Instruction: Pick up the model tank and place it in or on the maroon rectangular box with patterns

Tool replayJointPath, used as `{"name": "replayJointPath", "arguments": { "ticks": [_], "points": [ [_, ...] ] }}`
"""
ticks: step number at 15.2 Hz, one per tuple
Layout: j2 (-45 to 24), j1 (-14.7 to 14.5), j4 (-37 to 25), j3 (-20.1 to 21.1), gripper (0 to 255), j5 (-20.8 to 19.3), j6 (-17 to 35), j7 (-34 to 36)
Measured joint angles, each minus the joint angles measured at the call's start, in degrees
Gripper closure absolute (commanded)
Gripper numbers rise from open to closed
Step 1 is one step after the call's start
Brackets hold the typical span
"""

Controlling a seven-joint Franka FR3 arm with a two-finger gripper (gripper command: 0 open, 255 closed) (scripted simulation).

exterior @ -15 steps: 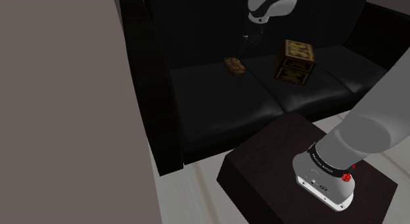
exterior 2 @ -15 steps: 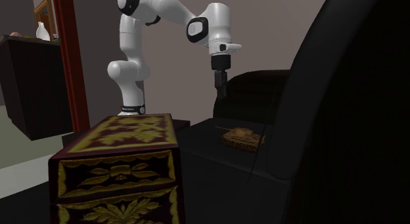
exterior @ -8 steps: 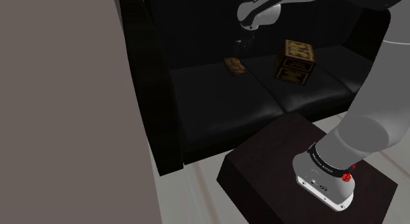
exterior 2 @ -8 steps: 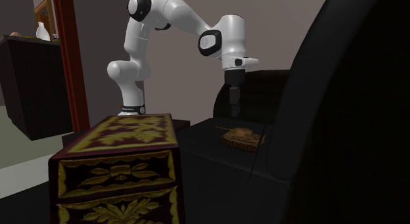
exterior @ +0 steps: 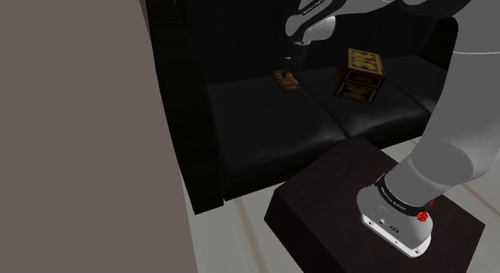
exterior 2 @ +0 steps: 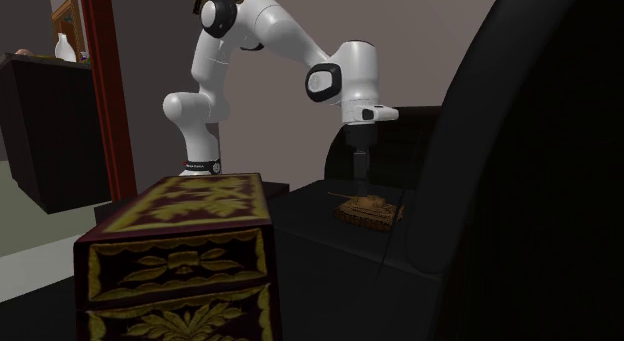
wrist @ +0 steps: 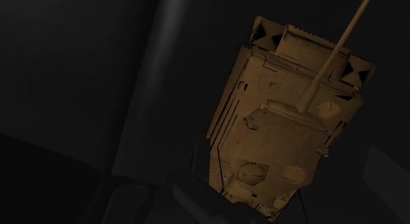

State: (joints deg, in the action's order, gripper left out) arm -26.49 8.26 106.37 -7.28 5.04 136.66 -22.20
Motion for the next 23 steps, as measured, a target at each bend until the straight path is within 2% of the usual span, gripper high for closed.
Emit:
{"name": "replayJointPath", "arguments": {
  "ticks": [7, 8, 18, 23],
  "points": [
    [-0.93, 0.12, -0.18, 0.10, 0, 0.17, 0.76, -0.16],
    [-0.93, 0.12, -0.18, 0.10, 255, 0.17, 0.76, -0.16],
    [-0.90, 0.15, -0.18, 0.07, 255, 0.17, 0.73, -0.18],
    [0.84, -0.01, -0.85, -0.12, 255, -0.19, -1.71, 0.08]
  ]
}}
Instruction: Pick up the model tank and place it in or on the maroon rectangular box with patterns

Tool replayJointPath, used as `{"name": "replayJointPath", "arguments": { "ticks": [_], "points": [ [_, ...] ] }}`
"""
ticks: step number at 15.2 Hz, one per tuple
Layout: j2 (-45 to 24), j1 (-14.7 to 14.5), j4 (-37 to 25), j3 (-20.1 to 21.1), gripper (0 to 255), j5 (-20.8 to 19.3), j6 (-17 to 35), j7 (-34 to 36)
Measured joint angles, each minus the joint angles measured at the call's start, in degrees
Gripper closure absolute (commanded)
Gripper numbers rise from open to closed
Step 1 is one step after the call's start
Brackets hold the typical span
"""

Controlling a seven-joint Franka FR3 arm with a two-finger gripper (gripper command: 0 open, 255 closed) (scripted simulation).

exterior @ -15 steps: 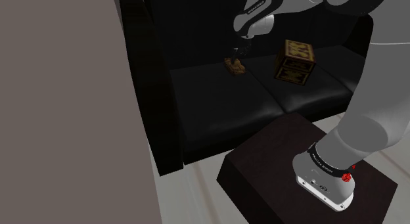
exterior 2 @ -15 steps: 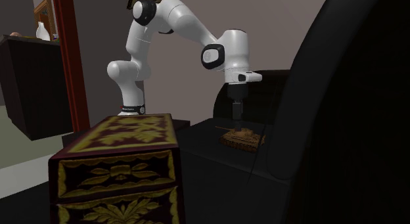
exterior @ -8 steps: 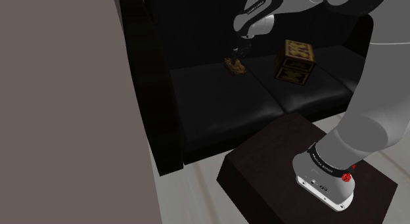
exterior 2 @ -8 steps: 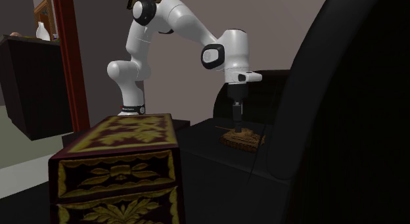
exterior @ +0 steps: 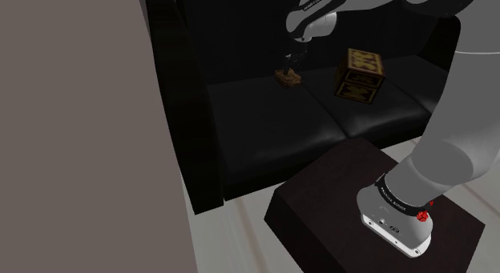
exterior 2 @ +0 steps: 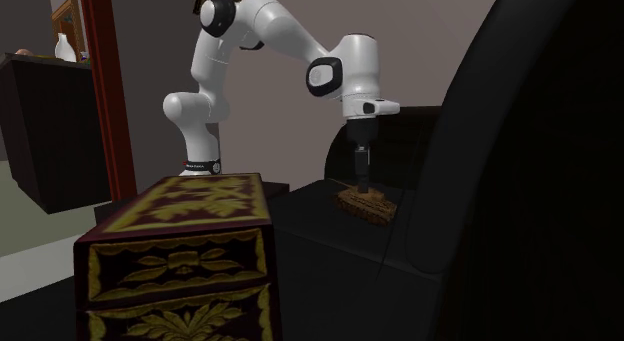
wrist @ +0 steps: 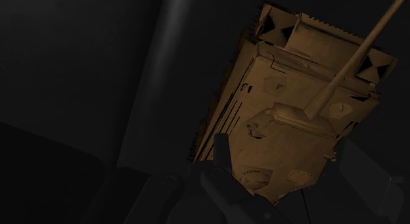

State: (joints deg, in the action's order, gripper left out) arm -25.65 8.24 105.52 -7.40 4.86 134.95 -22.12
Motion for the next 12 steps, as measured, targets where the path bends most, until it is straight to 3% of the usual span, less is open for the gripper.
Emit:
{"name": "replayJointPath", "arguments": {
  "ticks": [12],
  "points": [
    [4.94, -0.36, -2.50, -0.50, 255, -1.01, -7.39, 0.69]
  ]
}}
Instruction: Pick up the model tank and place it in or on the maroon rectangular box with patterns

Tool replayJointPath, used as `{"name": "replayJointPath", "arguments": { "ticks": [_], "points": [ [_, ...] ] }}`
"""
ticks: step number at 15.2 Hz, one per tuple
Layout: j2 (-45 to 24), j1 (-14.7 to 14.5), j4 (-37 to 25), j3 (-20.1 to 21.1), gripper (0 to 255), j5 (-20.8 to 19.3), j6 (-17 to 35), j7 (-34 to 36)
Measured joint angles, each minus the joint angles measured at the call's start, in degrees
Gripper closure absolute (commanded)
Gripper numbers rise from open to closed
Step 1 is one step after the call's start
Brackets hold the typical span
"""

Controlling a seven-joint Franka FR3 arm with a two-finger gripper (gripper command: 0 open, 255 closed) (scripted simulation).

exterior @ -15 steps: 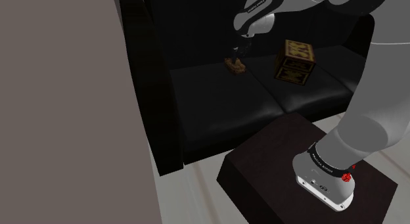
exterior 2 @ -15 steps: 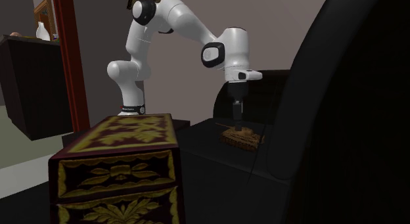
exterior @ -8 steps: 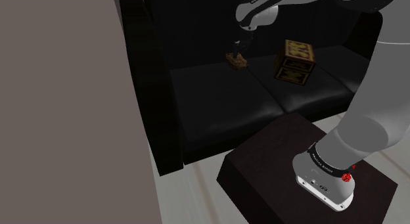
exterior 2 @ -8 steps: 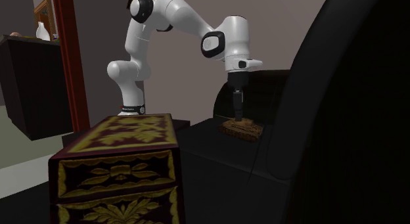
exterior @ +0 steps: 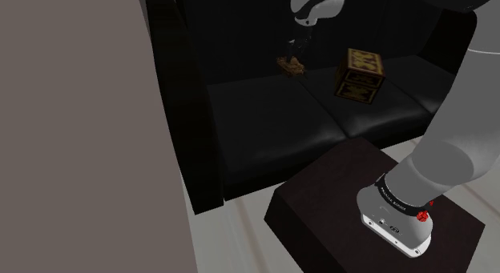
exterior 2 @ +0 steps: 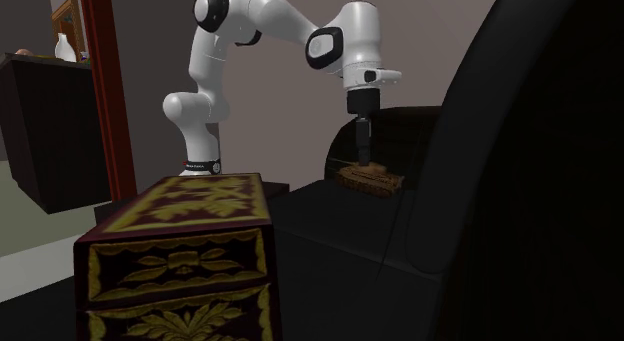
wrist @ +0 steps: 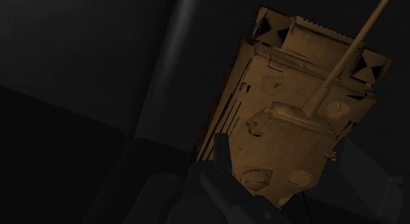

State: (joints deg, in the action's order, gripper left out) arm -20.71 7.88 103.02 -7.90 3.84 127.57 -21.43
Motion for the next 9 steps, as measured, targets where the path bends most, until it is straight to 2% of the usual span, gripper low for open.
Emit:
{"name": "replayJointPath", "arguments": {
  "ticks": [9],
  "points": [
    [2.85, -0.15, -2.97, -0.23, 255, -0.59, -5.80, 0.41]
  ]
}}
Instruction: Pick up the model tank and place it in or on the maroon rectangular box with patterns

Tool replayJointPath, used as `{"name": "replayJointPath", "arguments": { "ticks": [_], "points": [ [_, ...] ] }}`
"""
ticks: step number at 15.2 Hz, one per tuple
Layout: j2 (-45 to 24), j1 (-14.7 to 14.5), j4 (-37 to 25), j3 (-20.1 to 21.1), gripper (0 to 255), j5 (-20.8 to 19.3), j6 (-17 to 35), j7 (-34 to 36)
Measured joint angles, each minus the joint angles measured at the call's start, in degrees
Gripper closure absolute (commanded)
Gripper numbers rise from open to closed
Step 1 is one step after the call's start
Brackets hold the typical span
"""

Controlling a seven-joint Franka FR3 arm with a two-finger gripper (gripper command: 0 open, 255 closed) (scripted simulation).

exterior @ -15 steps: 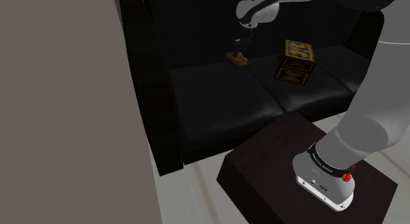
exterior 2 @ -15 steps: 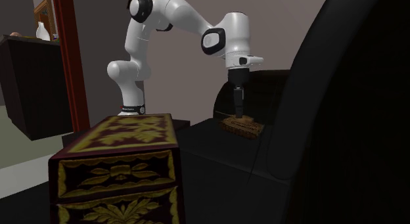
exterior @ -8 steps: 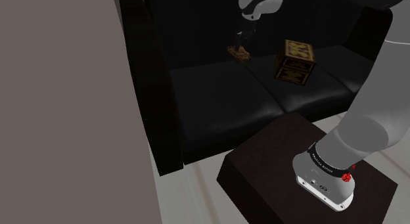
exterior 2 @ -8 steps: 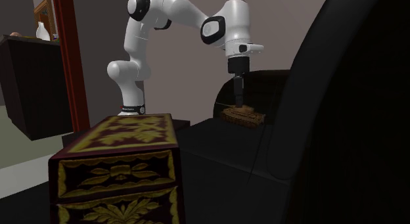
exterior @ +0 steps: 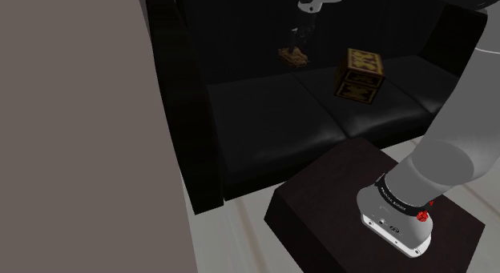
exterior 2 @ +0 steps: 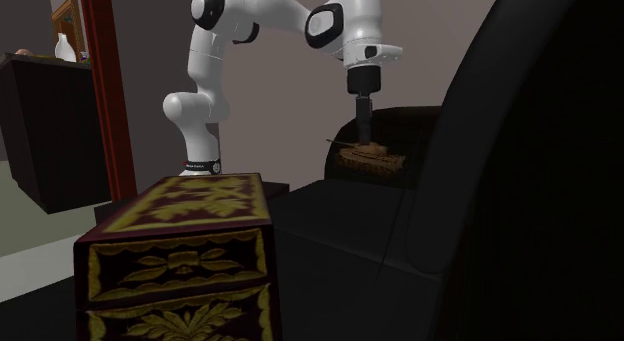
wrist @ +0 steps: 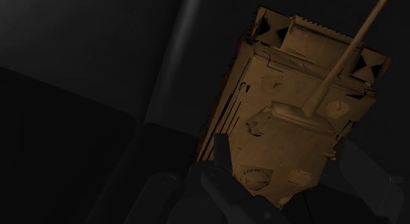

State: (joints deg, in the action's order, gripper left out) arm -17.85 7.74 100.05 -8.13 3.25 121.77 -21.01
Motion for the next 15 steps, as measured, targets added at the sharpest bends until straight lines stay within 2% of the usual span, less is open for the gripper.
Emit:
{"name": "replayJointPath", "arguments": {
  "ticks": [15],
  "points": [
    [2.50, -0.01, -8.26, -0.21, 255, -0.57, -10.73, 0.43]
  ]
}}
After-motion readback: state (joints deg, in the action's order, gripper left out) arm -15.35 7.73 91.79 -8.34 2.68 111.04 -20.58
